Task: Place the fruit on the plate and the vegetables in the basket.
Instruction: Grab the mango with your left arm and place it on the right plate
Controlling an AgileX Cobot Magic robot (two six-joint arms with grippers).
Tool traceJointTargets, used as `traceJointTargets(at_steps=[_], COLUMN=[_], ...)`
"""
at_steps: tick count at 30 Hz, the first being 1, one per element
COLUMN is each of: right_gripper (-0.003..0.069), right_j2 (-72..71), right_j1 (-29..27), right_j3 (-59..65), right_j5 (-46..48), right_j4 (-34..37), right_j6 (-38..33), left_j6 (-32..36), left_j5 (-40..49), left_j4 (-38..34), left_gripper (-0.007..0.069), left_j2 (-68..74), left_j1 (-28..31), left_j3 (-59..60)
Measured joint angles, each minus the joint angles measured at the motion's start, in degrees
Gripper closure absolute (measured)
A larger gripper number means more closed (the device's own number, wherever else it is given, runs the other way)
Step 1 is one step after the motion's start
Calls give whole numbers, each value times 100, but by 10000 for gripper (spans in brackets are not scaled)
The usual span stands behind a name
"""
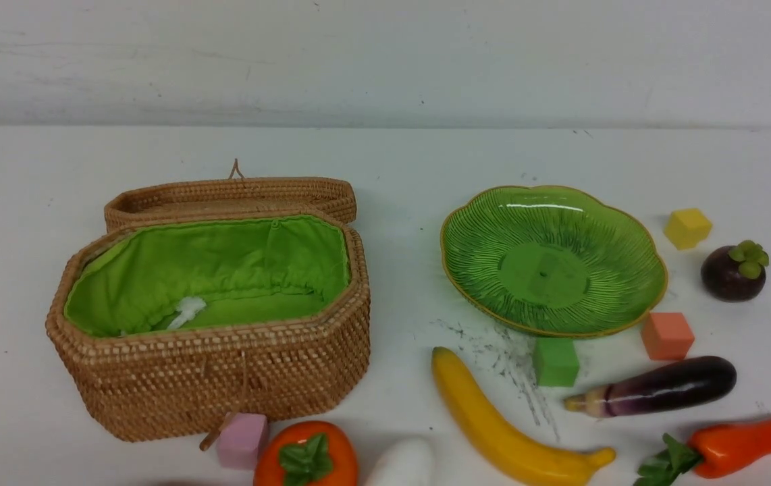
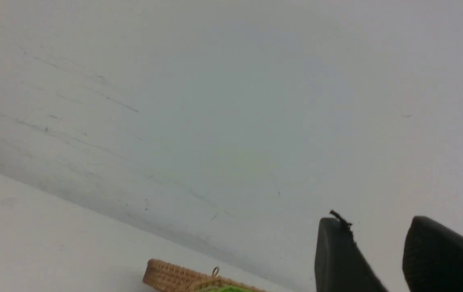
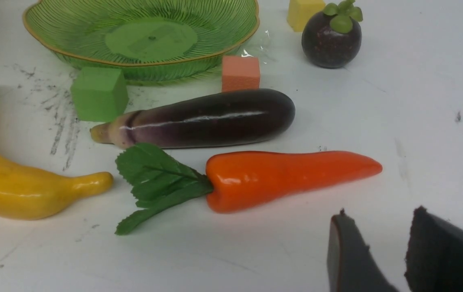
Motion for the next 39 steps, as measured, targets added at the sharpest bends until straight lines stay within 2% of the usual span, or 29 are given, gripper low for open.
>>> traceJointTargets(at_steps=[5,9,13,17,20,21,24,26,29,35,39], right_gripper=[414,414,414,414,414,414,414,414,414,414,414], right_j2=[0,0,0,0,0,0,0,0,0,0,0], right_j1=[0,0,0,0,0,0,0,0,0,0,0], right_j3=[0,0,0,0,0,0,0,0,0,0,0], right_j5=[0,0,0,0,0,0,0,0,0,0,0], right_j4=[0,0,0,0,0,0,0,0,-5,-5,-5], right_j6=[0,0,0,0,0,0,0,0,0,0,0], left_j6=[-740,-916,-407,142,643,663,817,817,517,-1466,-2116], left_j5=[946,3018,5086,5614,5664,5664,5798,5906,6293,7456,7835], left_j4=[37,37,37,55,203,211,162,100,-73,-154,-189], left_gripper=[386,386,386,386,386,386,386,386,386,386,379], left_j2=[533,1561,2676,3339,3717,3732,3925,3960,3999,3999,3999], left_j1=[0,0,-280,-1047,-1911,-1955,-2610,-2753,-2898,-2904,-2904], left_j3=[-1414,-2919,-3685,-3760,-3766,-3766,-3773,-3773,-3773,-3775,-3775])
